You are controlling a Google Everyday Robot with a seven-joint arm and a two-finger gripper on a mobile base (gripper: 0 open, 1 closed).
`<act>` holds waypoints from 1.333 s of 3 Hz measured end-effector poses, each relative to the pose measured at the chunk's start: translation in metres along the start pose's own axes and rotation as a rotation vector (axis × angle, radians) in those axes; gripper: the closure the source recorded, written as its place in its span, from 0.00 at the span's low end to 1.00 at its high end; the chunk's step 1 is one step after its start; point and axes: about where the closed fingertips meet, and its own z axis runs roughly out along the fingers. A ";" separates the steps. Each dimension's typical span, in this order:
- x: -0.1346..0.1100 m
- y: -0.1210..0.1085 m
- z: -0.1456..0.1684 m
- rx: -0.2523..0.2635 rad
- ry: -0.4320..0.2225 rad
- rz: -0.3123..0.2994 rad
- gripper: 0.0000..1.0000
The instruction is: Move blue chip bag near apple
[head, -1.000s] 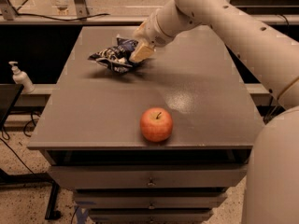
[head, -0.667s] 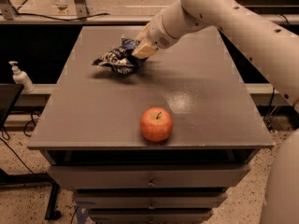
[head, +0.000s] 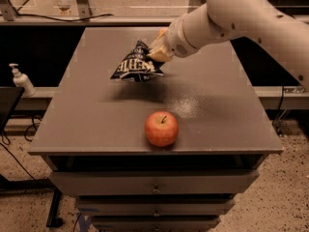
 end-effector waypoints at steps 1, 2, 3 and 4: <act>0.017 0.003 -0.048 0.092 0.042 0.046 1.00; 0.045 0.012 -0.092 0.183 0.110 0.107 1.00; 0.080 0.018 -0.132 0.259 0.166 0.152 1.00; 0.117 0.020 -0.174 0.319 0.204 0.177 1.00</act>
Offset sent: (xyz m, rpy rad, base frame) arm -0.0884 -0.1507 0.0181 -0.0772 -0.0207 -0.4060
